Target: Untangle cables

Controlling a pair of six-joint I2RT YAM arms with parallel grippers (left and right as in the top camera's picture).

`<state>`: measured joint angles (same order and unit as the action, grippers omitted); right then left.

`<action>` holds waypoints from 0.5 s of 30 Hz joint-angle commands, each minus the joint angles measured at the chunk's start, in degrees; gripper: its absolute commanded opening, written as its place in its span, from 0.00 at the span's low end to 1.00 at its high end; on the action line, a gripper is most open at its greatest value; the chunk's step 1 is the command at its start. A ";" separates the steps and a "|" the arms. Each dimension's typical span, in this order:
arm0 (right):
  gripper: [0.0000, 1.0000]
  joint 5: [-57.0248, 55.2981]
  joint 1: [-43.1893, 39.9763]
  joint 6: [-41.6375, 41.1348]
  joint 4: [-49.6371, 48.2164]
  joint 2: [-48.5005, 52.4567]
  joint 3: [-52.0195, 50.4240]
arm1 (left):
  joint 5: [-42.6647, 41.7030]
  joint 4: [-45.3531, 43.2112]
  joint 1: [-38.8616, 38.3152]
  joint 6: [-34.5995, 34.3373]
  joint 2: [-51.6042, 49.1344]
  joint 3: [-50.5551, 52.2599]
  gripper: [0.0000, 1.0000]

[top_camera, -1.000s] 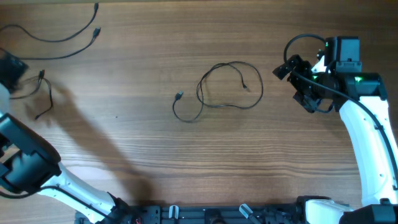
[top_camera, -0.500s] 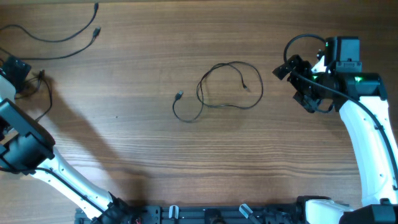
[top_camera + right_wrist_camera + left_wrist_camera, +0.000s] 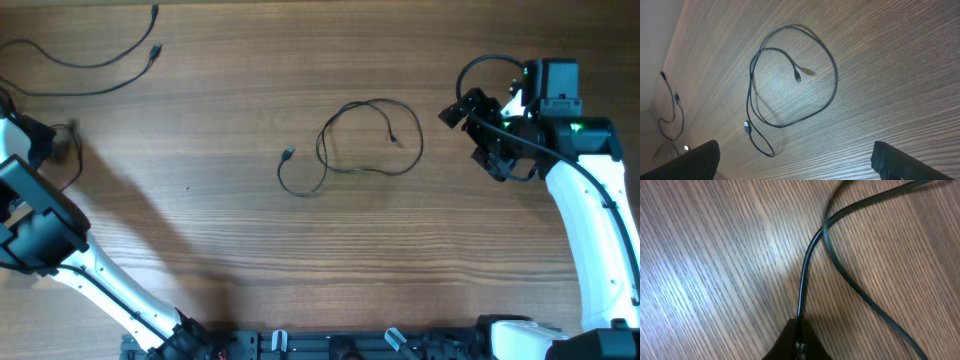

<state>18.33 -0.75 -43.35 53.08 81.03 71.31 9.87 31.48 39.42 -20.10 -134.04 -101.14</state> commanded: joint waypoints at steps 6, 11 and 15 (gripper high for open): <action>1.00 -0.79 -0.07 -0.31 -0.33 -0.72 0.37 | -1.86 19.45 -4.04 -24.26 -1.27 0.70 0.04; 1.00 -0.79 -0.07 -0.31 -0.33 -0.72 0.37 | -2.36 28.00 -4.07 -44.02 2.60 0.68 0.04; 0.99 -0.79 -0.07 -0.31 -0.33 -0.72 0.37 | -2.69 27.85 -4.11 -45.33 6.64 0.66 0.04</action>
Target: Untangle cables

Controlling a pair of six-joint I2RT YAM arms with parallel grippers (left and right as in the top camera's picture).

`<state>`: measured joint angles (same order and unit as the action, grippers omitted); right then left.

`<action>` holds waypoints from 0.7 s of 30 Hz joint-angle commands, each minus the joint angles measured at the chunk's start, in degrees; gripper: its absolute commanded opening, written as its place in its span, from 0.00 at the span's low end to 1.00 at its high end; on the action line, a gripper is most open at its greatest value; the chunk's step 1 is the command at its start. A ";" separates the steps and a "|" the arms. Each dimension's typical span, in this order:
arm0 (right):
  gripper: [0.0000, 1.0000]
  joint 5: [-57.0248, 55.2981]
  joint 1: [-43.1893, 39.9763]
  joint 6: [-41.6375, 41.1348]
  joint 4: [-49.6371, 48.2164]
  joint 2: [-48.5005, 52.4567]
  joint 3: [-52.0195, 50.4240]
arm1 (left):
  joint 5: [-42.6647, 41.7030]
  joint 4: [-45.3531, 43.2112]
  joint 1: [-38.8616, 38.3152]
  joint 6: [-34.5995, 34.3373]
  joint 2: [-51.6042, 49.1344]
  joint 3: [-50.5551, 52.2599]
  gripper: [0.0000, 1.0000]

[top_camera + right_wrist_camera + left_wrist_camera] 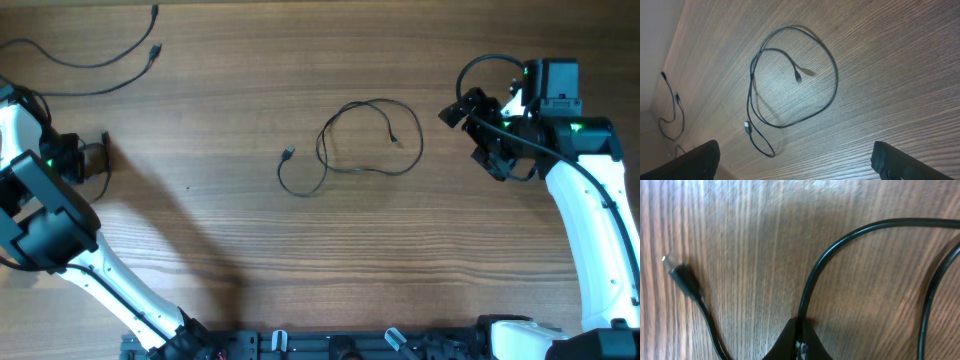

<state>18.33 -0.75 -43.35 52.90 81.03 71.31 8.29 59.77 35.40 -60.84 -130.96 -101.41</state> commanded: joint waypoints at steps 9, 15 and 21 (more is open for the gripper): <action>1.00 -0.79 -0.07 -0.33 -0.17 -0.72 0.37 | 0.02 -1.60 2.27 8.00 7.85 0.87 1.00; 1.00 -0.79 -0.07 -0.33 -0.17 -0.72 0.37 | -0.76 8.09 3.30 -0.48 7.85 2.58 1.00; 1.00 -0.79 -0.07 -0.31 -0.17 -0.72 0.37 | -0.72 3.21 3.30 -1.38 7.82 8.04 1.00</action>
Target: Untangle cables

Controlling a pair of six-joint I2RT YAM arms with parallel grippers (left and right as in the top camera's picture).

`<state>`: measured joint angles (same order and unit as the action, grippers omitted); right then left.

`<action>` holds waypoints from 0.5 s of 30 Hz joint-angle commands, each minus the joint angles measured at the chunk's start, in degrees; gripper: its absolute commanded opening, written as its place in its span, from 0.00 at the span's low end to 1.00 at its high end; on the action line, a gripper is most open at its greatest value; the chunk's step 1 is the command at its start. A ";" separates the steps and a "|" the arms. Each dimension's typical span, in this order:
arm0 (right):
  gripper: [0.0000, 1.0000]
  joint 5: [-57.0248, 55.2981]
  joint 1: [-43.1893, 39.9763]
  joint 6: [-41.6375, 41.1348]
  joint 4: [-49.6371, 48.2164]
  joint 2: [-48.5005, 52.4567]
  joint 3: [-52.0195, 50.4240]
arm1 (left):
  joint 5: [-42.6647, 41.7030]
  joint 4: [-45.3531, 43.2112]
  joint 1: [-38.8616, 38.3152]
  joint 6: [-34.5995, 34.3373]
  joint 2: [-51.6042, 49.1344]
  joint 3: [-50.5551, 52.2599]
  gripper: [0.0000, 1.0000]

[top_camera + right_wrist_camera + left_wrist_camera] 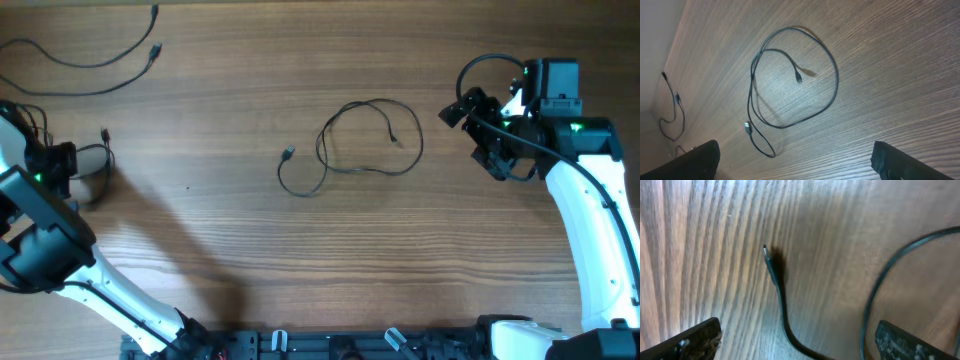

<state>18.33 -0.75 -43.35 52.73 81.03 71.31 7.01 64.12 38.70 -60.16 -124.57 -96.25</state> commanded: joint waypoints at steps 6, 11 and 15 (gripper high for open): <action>1.00 -0.79 -0.07 -0.31 0.00 -0.72 0.37 | 0.31 -11.85 0.26 -1.57 1.44 9.09 0.99; 1.00 -0.79 -0.07 -0.31 0.00 -0.72 0.37 | -4.66 -21.00 0.26 4.22 1.22 12.04 0.59; 1.00 -0.79 -0.07 -0.33 0.00 -0.72 0.37 | -4.68 -22.53 0.24 4.22 1.03 12.04 0.20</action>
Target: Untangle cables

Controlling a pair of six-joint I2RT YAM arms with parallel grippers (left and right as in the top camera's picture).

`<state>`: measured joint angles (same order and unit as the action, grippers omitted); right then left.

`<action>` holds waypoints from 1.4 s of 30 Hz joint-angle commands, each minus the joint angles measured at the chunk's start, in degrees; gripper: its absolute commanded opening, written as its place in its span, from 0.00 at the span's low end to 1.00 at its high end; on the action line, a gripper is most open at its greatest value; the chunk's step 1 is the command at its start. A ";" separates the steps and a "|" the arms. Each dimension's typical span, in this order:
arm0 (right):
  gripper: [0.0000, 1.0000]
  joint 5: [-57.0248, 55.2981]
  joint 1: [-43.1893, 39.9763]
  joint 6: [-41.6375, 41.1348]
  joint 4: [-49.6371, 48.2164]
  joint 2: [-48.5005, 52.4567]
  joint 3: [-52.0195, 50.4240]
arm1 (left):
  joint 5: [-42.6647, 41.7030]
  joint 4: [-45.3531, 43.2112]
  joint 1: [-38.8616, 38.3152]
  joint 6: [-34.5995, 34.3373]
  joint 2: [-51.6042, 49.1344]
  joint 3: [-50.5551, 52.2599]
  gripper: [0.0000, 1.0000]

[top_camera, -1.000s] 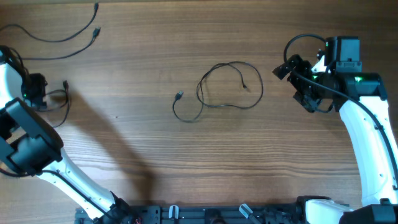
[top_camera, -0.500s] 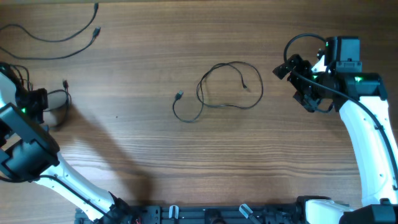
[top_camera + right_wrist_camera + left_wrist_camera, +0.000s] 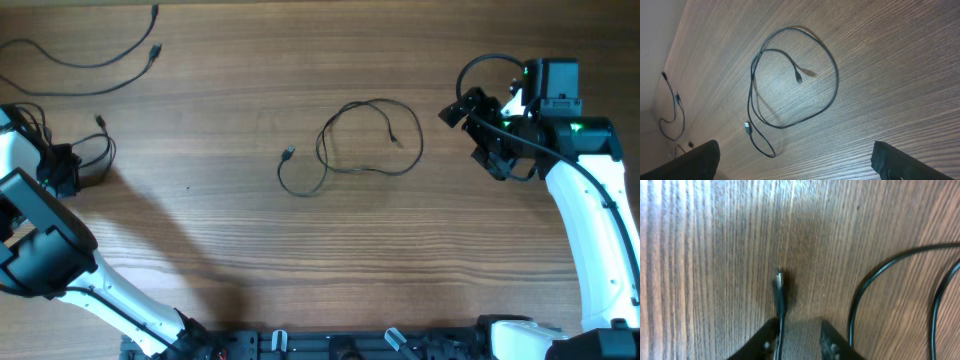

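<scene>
A thin black cable [image 3: 105, 148] lies bunched at the far left, its plug [image 3: 779, 280] pointing away from my left gripper [image 3: 797, 332]. The jaws stand a narrow gap apart, open, low over the wood. The cable end runs between them along the inner side of the left finger [image 3: 765, 341]. Another strand [image 3: 867, 287] curves past outside the right finger. A second black cable [image 3: 362, 140] lies in a loose loop at the table's middle, also in the right wrist view [image 3: 790, 80]. My right gripper [image 3: 482, 135] hangs wide open, empty, to its right.
A third black cable [image 3: 100, 62] lies spread along the far left edge of the wooden table [image 3: 300, 260]. The left arm's white links [image 3: 60, 250] run down the left side. The right arm [image 3: 590, 220] fills the right side.
My left gripper's jaws have narrowed from wide open to a small gap, and now straddle the cable end just behind its plug. The right arm has not moved.
My left gripper was shut on the left cable at the table's left edge, and was still shut on it a little further right. Then it stood wide open with the cable's plug end lying free on the wood. Now its jaws are narrowed around that end.
</scene>
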<state>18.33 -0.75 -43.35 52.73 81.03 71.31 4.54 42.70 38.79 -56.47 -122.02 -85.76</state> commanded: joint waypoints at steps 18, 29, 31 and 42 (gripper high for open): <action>1.00 -0.79 -0.07 -0.33 0.00 -0.72 0.37 | -27.47 -7.30 -5.68 17.70 18.73 1.31 1.00; 1.00 -0.79 -0.07 -0.31 0.00 -0.72 0.37 | -24.59 -6.75 -51.49 31.80 13.31 1.33 0.90; 1.00 -0.79 -0.07 -0.31 0.00 -0.72 0.37 | -23.91 -7.04 -56.94 34.95 11.08 1.33 0.88; 1.00 -0.79 -0.07 -0.33 0.00 -0.72 0.37 | -12.61 -7.54 -66.86 35.08 3.69 1.40 0.63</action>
<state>18.33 -0.75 -43.35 52.73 81.03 71.31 -12.49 35.73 -28.10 -22.13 -116.57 -84.44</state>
